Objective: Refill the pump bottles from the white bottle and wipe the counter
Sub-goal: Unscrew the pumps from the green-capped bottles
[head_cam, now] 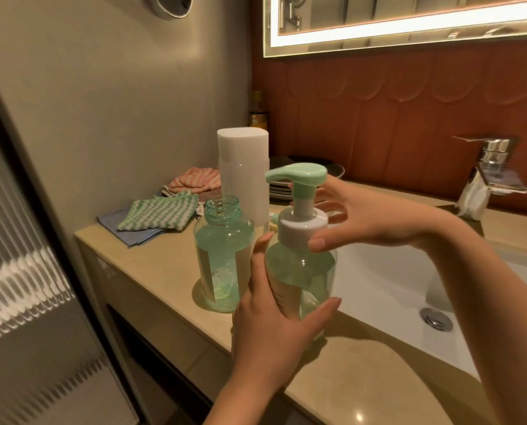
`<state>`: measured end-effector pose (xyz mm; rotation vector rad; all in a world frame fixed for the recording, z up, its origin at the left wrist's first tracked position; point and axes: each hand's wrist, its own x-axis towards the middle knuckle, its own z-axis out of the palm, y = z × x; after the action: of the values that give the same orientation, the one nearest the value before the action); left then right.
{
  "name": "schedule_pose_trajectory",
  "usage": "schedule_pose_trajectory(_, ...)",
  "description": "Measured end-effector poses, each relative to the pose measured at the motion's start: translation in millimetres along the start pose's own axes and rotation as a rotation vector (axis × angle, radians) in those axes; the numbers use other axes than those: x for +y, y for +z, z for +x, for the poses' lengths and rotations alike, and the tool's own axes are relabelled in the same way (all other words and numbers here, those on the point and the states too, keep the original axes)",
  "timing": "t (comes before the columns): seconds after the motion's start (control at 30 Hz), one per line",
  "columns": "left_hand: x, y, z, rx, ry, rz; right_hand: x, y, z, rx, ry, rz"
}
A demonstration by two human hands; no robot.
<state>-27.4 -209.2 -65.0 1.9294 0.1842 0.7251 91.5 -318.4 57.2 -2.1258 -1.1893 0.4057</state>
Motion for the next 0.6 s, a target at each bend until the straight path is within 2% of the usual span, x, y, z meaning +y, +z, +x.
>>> schedule_pose_trajectory(0.17,2.2,0.0,0.9,0.002,0.012,-0.01,13.9,-18.6,-12.2,0.07,0.062,0.0)
schedule_pose_trajectory(0.47,2.3,-0.6,-0.9,0.012,0.013,-0.041,-19.7,-2.1,-10.0,-0.018,-0.024,-0.068)
schedule_pose_trajectory(0.6,1.0,-0.3,-0.7,0.01,0.013,-0.029,-18.7,6.6,-3.5,0.007,-0.02,-0.074)
